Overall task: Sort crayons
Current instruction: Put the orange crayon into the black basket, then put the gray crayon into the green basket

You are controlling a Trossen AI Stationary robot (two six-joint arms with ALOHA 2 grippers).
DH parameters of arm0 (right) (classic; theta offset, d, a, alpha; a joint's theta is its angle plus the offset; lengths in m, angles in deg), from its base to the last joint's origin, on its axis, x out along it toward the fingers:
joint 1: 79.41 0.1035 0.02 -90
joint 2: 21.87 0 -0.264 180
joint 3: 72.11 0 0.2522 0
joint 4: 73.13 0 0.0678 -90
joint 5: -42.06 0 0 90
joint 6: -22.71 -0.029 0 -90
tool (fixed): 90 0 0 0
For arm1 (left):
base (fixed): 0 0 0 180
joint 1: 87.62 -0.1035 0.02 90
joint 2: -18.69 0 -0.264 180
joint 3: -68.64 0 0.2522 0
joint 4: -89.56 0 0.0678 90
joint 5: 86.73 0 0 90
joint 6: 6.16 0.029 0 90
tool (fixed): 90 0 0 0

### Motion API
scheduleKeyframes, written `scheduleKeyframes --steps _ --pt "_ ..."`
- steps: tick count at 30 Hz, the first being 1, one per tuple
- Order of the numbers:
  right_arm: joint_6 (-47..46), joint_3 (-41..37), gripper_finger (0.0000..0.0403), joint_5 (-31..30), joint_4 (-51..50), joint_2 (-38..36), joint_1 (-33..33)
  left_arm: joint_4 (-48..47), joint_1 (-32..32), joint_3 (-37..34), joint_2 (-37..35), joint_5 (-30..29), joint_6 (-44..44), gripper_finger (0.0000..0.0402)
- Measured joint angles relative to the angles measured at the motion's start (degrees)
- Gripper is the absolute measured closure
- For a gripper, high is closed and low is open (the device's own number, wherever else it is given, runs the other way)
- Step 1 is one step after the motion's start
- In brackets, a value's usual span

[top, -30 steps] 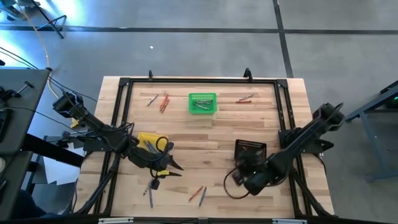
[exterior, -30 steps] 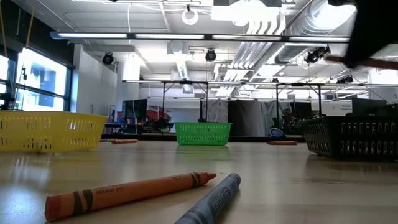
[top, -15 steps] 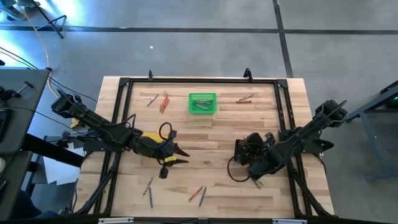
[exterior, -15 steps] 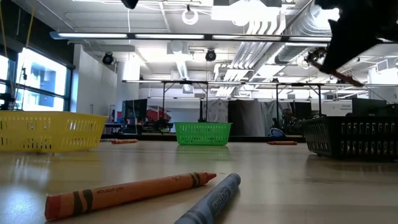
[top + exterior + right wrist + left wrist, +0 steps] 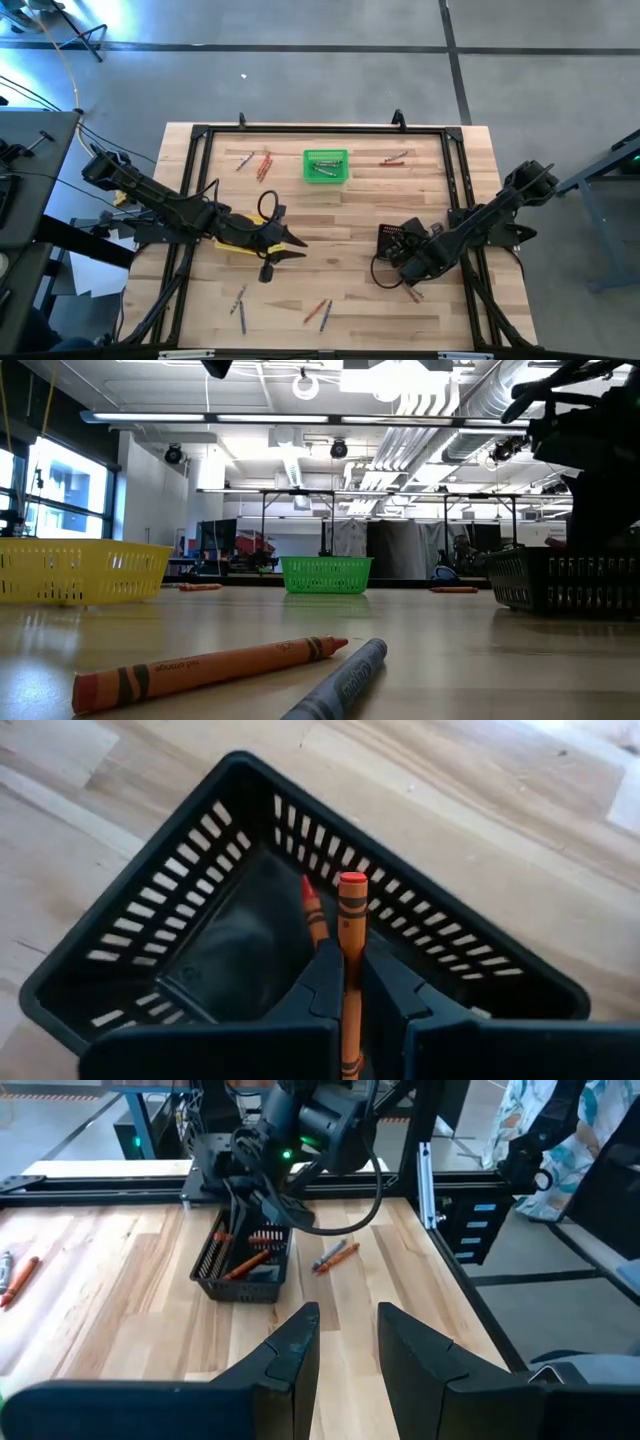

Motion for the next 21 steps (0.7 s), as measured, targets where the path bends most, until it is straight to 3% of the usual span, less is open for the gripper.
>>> scheduleKeyframes --steps 5,12,21 --pt "0.18 -0.01 0.0382 2.50 0.18 -0.02 0.01 -0.01 0.00 0.00 0.00 0.05 0.00 0.0312" --pt "1.50 0.53 0.0329 6.94 0.07 -0.02 0.01 -0.01 0.05 0.00 0.00 0.03 -0.02 0.0312" --pt "10.14 13.49 0.0309 6.87 -6.18 -0.09 0.13 -0.03 0.07 0.00 0.00 0.03 0.01 0.0312"
